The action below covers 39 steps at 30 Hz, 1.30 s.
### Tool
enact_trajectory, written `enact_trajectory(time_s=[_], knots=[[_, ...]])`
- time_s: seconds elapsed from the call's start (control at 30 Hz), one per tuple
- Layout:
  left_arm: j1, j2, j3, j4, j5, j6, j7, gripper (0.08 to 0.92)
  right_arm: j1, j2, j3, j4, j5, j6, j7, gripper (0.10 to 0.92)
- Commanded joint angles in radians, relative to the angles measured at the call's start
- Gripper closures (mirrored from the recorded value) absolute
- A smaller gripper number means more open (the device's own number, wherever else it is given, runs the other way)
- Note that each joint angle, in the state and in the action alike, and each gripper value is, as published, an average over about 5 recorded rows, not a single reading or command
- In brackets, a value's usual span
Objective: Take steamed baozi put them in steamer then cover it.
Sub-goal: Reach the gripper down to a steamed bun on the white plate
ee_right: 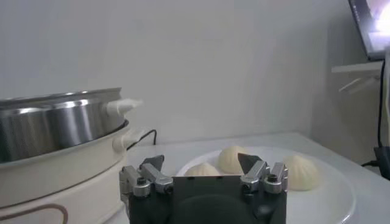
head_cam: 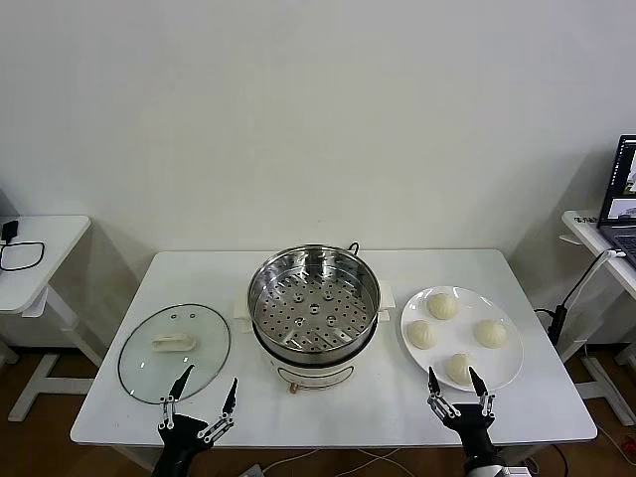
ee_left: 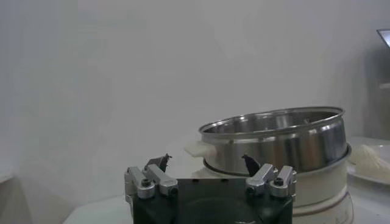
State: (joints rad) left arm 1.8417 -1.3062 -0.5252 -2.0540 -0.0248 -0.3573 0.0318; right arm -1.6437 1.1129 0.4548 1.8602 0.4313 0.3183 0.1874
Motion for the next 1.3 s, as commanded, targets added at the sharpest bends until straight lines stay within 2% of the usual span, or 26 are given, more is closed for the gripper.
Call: enact_trajectory(time_s=[0.03, 0.23, 0.4, 0.53, 0.63, 0.77, 0.93, 1.17, 1.3], knots=[[0.004, -0.001, 0.006, 0.000, 0.005, -0.005, -0.004, 0.177, 0.030, -0.008, 0.003, 0.002, -0.004, -0.018, 0.006, 0.203], [-0.003, 0.002, 0.008, -0.012, 0.007, 0.000, -0.011, 0.177, 0.274, -0.112, -0.002, -0.043, 0.086, -0.158, 0.060, 0.203], [-0.010, 0.004, 0.010, -0.019, 0.007, 0.004, -0.014, 0.177, 0.559, -0.205, -0.093, -0.180, 0.234, -0.234, 0.099, 0.203], [-0.016, 0.004, 0.014, -0.018, 0.008, 0.009, -0.017, 0.177, 0.786, -0.270, -0.216, -0.342, 0.314, -0.247, 0.058, 0.203], [-0.020, 0.004, 0.019, -0.020, 0.009, 0.012, -0.020, 0.177, 0.947, -0.321, -0.325, -0.458, 0.367, -0.269, -0.032, 0.203], [-0.024, 0.004, 0.022, -0.025, 0.010, 0.015, -0.022, 0.177, 1.113, -0.403, -0.495, -0.556, 0.399, -0.332, -0.260, 0.203], [-0.030, 0.005, 0.028, -0.026, 0.009, 0.015, -0.025, 0.177, 1.310, -0.476, -0.706, -0.677, 0.286, -0.383, -0.628, 0.203], [-0.028, 0.005, 0.031, -0.030, 0.010, 0.014, -0.027, 0.177, 1.599, -0.472, -0.939, -0.907, -0.040, -0.317, -1.222, 0.203], [-0.030, 0.003, 0.035, -0.032, 0.009, 0.018, -0.029, 0.177, 1.711, -0.406, -0.986, -1.026, -0.283, -0.235, -1.444, 0.203]])
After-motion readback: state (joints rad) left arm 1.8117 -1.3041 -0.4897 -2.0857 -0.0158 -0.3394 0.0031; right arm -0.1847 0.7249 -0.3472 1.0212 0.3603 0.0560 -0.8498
